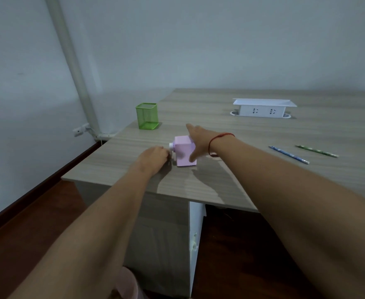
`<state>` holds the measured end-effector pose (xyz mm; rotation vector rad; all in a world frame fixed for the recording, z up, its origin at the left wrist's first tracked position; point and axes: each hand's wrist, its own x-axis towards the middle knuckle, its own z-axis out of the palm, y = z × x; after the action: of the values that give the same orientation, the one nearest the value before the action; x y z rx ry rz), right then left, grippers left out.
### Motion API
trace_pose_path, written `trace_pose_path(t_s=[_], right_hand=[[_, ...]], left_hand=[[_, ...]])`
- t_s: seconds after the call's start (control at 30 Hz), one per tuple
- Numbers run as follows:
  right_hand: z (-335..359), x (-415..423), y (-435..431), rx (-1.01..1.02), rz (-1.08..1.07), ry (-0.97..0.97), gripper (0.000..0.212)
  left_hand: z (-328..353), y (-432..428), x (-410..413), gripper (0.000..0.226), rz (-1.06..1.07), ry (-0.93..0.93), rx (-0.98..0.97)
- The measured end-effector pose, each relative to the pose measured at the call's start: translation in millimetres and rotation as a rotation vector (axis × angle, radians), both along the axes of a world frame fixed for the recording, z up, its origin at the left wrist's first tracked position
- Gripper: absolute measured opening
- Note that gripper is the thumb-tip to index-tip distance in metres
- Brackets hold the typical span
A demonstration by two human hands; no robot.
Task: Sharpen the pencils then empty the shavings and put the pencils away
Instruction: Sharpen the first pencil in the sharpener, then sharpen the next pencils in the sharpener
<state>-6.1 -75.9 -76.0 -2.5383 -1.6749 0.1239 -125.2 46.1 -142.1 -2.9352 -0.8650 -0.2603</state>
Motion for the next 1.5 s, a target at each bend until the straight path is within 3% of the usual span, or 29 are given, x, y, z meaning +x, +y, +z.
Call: trace_pose_path(t_s=[0.1, 0.2, 0.27, 0.37, 0.47, 0.57, 0.73, 0.93, 1.3, 1.5], right_hand=[[3.5, 7.3, -5.5, -0.055, -0.052, -0.107, 0.043], [-0.4, 7.0, -7.2, 0.033, -0.078, -0.128, 0.026], [-2.1, 3.2, -7.8, 0.068, -0.097, -0.140, 0.026], [-7.3, 2.8, -7.0, 0.072, -0.112, -0.152, 0.027], [-13.7, 4.3, -7.9, 0.081, -0.114, -0.172, 0.025], [-15.8, 5.3, -12.1, 0.058, -0.110, -0.210, 0.027], [-16.0, 8.5, -15.8, 0.033, -0.050, -0.305, 0.028], [-20.8, 15.9, -28.6, 0.040, 0.011, -0.436, 0.028], [-16.5, 17.2, -40.9, 0.024, -0.001, -0.440, 0.031], [-9.8, 54.1, -88.3, -0.029, -0.150, -0.410, 0.027]], left_hand=[[2.5, -5.1, -3.0, 0.025, -0.008, -0.005, 0.034], [14.1, -5.9, -8.8, 0.028, -0.026, -0.032, 0.075], [25.2, -4.4, -11.2, 0.028, 0.003, -0.080, 0.059], [39.8, -5.8, -6.8, 0.029, 0.051, -0.305, -0.037], [44.8, -23.2, 10.8, 0.025, -0.037, -0.453, -0.163], [37.6, -45.2, 31.6, 0.032, -0.114, -0.411, -0.298], [30.0, -49.6, 35.5, 0.060, -0.079, -0.439, -0.282], [19.7, -40.3, 41.9, 0.032, -0.026, -0.464, -0.302], [18.9, -44.2, 40.7, 0.031, -0.022, -0.474, -0.314], [18.8, -48.4, 39.2, 0.033, 0.006, -0.525, -0.312]])
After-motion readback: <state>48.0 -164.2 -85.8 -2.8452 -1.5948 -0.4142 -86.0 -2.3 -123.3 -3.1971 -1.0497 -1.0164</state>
